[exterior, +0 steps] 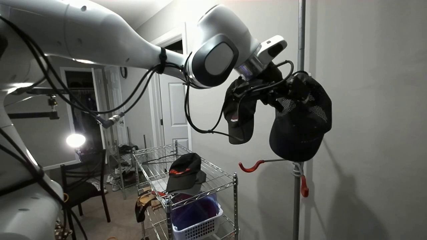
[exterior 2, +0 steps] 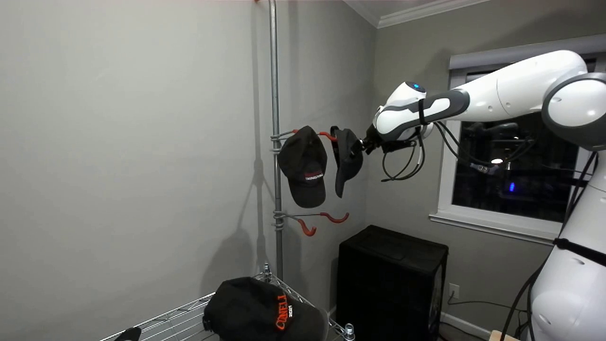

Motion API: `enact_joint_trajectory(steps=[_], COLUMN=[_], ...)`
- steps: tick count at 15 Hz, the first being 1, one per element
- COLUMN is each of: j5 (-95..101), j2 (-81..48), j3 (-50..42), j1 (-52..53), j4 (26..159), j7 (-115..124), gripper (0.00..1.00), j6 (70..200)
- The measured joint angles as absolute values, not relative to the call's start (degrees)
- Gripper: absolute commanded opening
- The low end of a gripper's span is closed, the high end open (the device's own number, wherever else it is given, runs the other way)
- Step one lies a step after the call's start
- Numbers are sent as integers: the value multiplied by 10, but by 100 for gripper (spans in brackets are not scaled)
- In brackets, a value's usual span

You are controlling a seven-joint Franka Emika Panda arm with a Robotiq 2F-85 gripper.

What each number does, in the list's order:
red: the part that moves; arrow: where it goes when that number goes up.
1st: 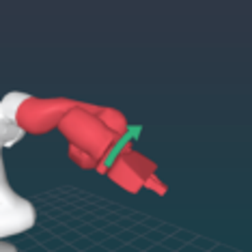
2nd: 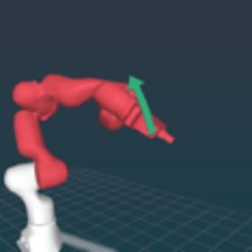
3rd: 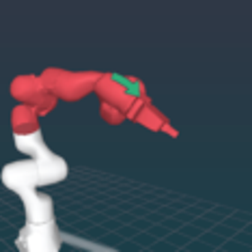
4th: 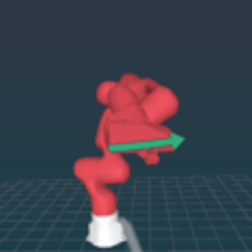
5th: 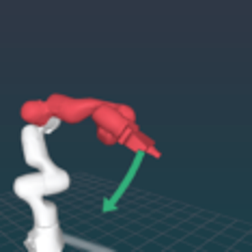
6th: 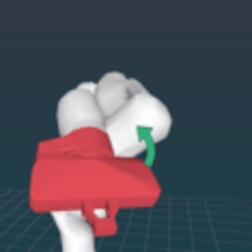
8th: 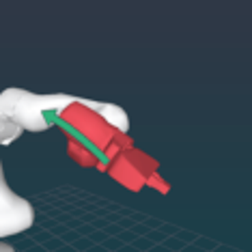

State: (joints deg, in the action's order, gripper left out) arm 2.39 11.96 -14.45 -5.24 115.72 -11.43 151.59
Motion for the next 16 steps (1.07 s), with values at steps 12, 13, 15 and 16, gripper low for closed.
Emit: enact_joint_trajectory(steps=[12,13,15,16], j5=[-32,-34,-40,-42], j2=[122,122,122,121], j3=[-147,-148,-151,-152], j1=[-20,-17,-11,-9], j4=[1156,1156,1156,1157], j7=[-217,-221,-229,-232], gripper=[34,28,15,9], j6=[1566,1568,1572,1573])
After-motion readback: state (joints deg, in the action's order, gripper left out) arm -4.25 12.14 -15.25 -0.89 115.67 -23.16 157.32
